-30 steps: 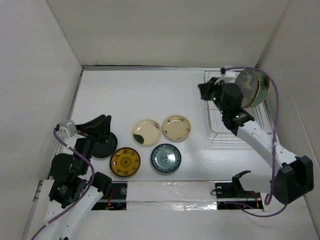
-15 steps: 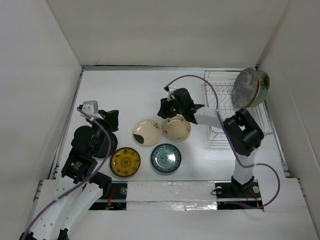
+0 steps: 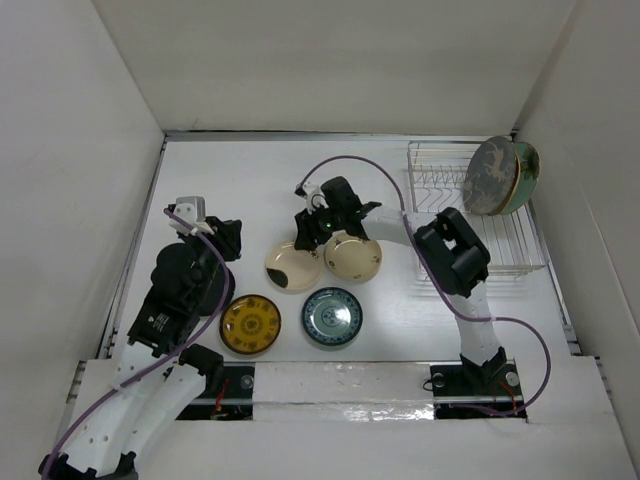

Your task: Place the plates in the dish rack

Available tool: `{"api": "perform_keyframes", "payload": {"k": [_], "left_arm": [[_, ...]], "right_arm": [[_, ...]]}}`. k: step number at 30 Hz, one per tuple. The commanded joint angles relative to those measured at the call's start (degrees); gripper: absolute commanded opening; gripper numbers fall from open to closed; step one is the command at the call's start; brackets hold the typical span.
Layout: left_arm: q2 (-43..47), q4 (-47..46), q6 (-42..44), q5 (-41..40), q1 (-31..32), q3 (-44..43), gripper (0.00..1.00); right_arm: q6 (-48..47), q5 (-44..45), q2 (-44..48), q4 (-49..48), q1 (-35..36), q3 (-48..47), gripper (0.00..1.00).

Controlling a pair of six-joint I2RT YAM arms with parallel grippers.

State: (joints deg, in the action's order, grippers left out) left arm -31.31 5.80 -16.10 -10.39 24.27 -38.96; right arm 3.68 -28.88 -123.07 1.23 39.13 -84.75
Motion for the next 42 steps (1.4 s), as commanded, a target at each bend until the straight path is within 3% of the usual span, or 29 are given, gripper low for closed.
{"api": "perform_keyframes", "payload": {"k": [1, 6, 8, 9, 11, 15, 19, 25, 28, 29, 31, 32, 35, 38, 42], "left_arm": [[-0.1, -2.2, 0.9, -0.1, -0.3, -1.6, 0.18], [0.5, -2.4, 0.9, 0.5, -0.3, -1.5, 0.19], [0.5, -2.3, 1.0, 1.0, -0.3, -1.5, 0.19], [0.7, -2.2, 1.0, 1.1, -0.3, -1.6, 0.19], [1.2, -2.2, 1.0, 1.2, -0.3, -1.6, 0.19], [3.4, -2.1, 0.9, 1.2, -0.3, -1.4, 0.2], [6.8, -2.3, 0.8, 1.8, -0.3, -1.2, 0.21], [11.1, -2.0, 0.5, 4.4, -0.3, -1.3, 0.23], [14.0, -2.1, 0.3, 6.1, -0.3, -1.2, 0.24], [15.0, -2.2, 0.2, 6.3, -0.3, -1.1, 0.25], [17.2, -2.6, 0.1, 7.5, -0.3, -0.8, 0.26], [17.9, -2.7, 0.1, 7.6, -0.3, -0.7, 0.26], [20.0, -2.7, -0.2, 7.8, -0.3, -0.6, 0.27], [21.4, -3.0, -0.3, 8.7, -0.3, -0.5, 0.29], [22.9, -3.1, -0.3, 8.9, -0.3, -0.4, 0.31]], "right_arm": [[-5.3, -4.0, -1.5, 4.6, 2.3, -2.7, 0.55], [-4.1, -4.0, -4.9, 4.5, 2.3, -4.6, 0.53], [-3.8, -5.1, -5.5, 3.7, 2.3, -6.3, 0.33], [-1.7, -5.2, -5.8, 2.4, 2.3, -7.2, 0.11], [-0.7, -4.7, -5.7, 1.9, 2.3, -8.6, 0.0], [1.1, 2.0, -2.1, 0.1, 2.3, -10.9, 0.0], [2.6, 12.8, 10.5, -6.2, 0.0, -7.8, 0.0], [3.4, 41.8, 27.8, -17.5, -7.4, 6.1, 0.0], [-1.7, 58.4, 35.2, -21.6, -11.0, 12.6, 0.0], [-7.2, 65.5, 36.4, -25.7, -11.9, 14.2, 0.0], [-13.2, 71.1, 38.9, -30.9, -14.3, 18.9, 0.0], [-19.9, 76.4, 39.2, -38.7, -15.2, 20.6, 0.0], [-30.4, 83.8, 38.0, -51.2, -18.6, 24.2, 0.0], [-39.0, 85.1, 35.2, -62.7, -21.8, 26.4, 0.0], [-48.3, 86.3, 30.3, -69.8, -23.8, 26.7, 0.0]]}}
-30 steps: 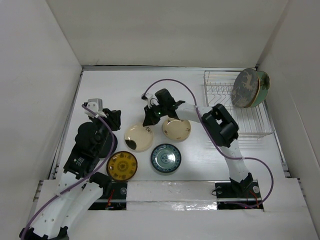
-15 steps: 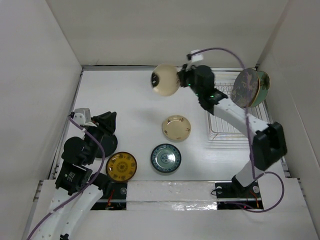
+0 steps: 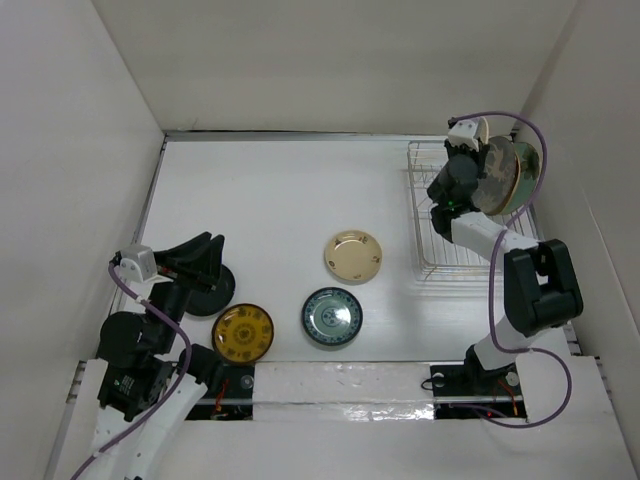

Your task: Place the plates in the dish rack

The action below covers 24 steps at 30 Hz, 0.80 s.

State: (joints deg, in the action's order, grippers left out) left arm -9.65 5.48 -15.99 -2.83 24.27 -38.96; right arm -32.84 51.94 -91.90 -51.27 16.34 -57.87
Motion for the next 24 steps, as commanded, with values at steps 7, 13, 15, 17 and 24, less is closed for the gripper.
{"api": "perform_keyframes", "payload": {"k": [7, 13, 15, 17, 24], "left_arm": [[2.6, -2.8, -0.4, 0.5, -0.3, -0.3, 0.32], [1.4, -2.0, -0.6, -0.1, -0.3, -0.6, 0.32], [1.3, -2.1, -0.7, 0.0, -0.3, -0.4, 0.32], [1.0, -2.1, -0.7, -0.2, -0.3, -0.4, 0.32], [0.7, -2.0, -0.6, 0.3, -0.3, -0.5, 0.32]], "right_arm": [[-8.8, 4.0, -2.2, -10.9, -5.6, 0.1, 0.0], [-3.0, -3.1, -2.1, 0.3, -7.5, 1.1, 0.0], [-3.0, -3.3, -2.1, 1.5, -7.5, 1.4, 0.0], [-3.8, -3.3, -2.1, 2.7, -8.1, 1.4, 0.0], [2.8, -10.2, -2.2, 14.3, -8.1, 0.2, 0.0]]}}
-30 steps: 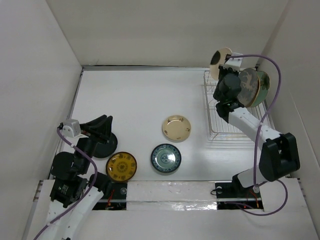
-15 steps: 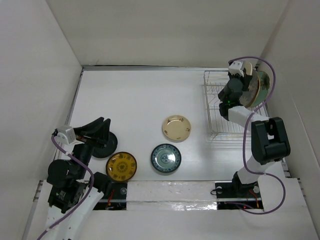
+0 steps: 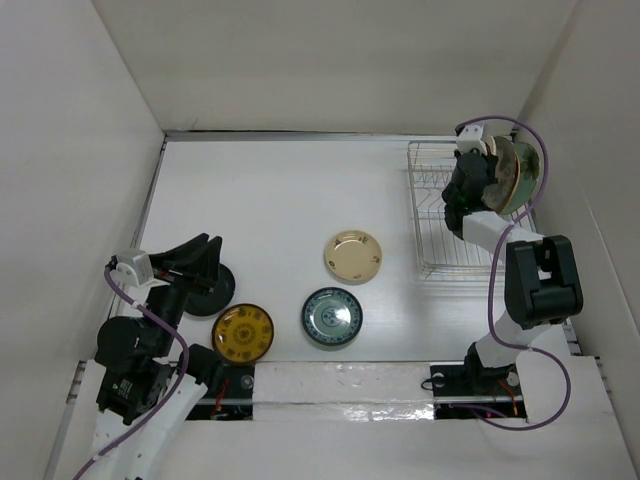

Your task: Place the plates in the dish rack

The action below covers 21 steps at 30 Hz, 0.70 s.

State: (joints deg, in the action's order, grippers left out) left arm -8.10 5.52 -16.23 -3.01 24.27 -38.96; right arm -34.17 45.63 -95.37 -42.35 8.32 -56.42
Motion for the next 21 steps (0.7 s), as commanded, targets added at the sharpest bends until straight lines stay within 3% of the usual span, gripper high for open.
{"api": "perform_keyframes", "payload": {"k": [1, 12, 21], "left_arm": [[-0.9, -2.1, -0.4, 0.5, -0.3, -0.4, 0.32], [-1.9, -1.7, -0.3, -0.2, -0.3, -0.5, 0.32], [-1.1, -1.8, -0.3, 0.2, -0.3, -0.6, 0.32]], "right_arm": [[3.9, -3.4, 0.5, 5.5, -0.1, -1.3, 0.0], [0.3, 2.4, 0.4, -1.0, -1.1, 0.5, 0.0], [-7.4, -2.1, 3.4, 2.4, -2.2, -3.2, 0.0]]}}
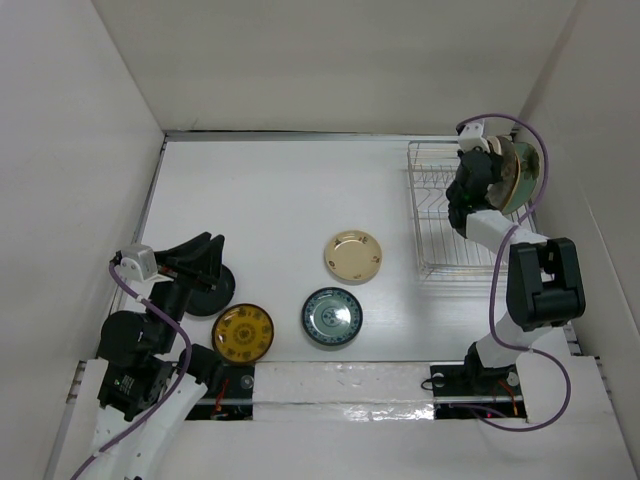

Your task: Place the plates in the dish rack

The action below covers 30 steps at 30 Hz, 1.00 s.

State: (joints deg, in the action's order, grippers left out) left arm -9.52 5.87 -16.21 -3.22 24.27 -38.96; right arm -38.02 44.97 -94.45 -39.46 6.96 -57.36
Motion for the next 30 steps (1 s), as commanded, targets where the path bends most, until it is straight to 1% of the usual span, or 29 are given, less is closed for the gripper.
{"api": "perform_keyframes", "payload": {"k": [1, 4, 8, 12, 14, 15, 16, 17, 18, 19, 20, 22, 23, 25, 26, 27, 29, 30], "left_arm": [[0.6, -2.4, -0.2, 0.4, -0.3, -0.6, 0.32], [0.6, -2.4, -0.3, 0.8, -0.3, -0.6, 0.32], [0.6, -2.4, -0.3, 1.2, -0.3, -0.6, 0.32], [0.7, -2.5, -0.4, 1.1, -0.3, -0.5, 0.32], [0.5, -2.4, -0.4, 0.9, -0.3, -0.4, 0.32], [0.5, -2.4, -0.4, 0.9, -0.3, -0.5, 0.32], [-0.1, -2.4, -0.4, 0.9, -0.3, -0.4, 0.32], [-0.1, -2.4, -0.3, 0.9, -0.3, -0.4, 0.32], [-0.3, -2.4, -0.4, 0.8, -0.3, -0.4, 0.32], [-0.7, -2.2, -0.3, 0.4, -0.3, -0.5, 0.32], [-0.8, -2.1, -0.3, 0.2, -0.3, -0.4, 0.31], [-1.1, -2.2, -0.3, -0.6, -0.3, -0.4, 0.32], [-1.3, -2.0, -0.3, -0.7, -0.3, -0.3, 0.31], [-1.6, -1.8, -0.3, -1.0, -0.3, -0.5, 0.31], [-1.6, -1.7, -0.2, -1.0, -0.3, -0.4, 0.31], [-1.6, -1.6, -0.3, -1.2, -0.3, -0.3, 0.31], [-1.6, -1.6, -0.3, -1.6, -0.3, -0.2, 0.31], [-1.7, -1.6, -0.3, -1.9, -0.3, -0.2, 0.26]], "right_arm": [[-3.1, -2.0, 2.8, -0.1, -0.8, -1.4, 0.0], [-2.4, -2.2, 2.8, 0.2, -0.8, 0.2, 0.0], [1.8, -2.6, 2.5, 2.3, -0.8, 2.3, 0.0], [4.8, -2.2, 0.9, 3.7, 1.0, 3.3, 0.0], [6.3, -1.6, 0.2, 4.3, 1.6, 3.4, 0.09], [7.5, -1.5, 0.1, 4.6, 2.2, 3.2, 0.15], [10.7, -2.1, 1.1, 6.6, 2.8, 1.8, 0.33], [11.8, -2.1, 1.8, 7.3, 2.8, 1.8, 0.34], [13.2, -3.1, 2.6, 8.1, 2.8, 1.3, 0.39], [15.0, -3.7, 3.4, 9.3, 3.3, -0.7, 0.47], [19.0, -4.4, 4.4, 12.4, 3.3, -2.1, 0.51], [23.1, -6.6, 6.9, 15.3, 4.8, -6.2, 0.57], [27.9, -7.1, 8.0, 18.0, 5.5, -7.5, 0.58], [33.2, -10.2, 10.9, 21.3, 7.3, -10.1, 0.58], [36.0, -11.6, 12.0, 24.5, 9.9, -11.9, 0.58], [41.4, -15.9, 13.2, 25.6, 11.5, -12.2, 0.57], [45.4, -20.7, 17.0, 26.3, 15.3, -9.7, 0.37], [49.1, -23.6, 18.1, 26.2, 19.2, -8.3, 0.28]]}}
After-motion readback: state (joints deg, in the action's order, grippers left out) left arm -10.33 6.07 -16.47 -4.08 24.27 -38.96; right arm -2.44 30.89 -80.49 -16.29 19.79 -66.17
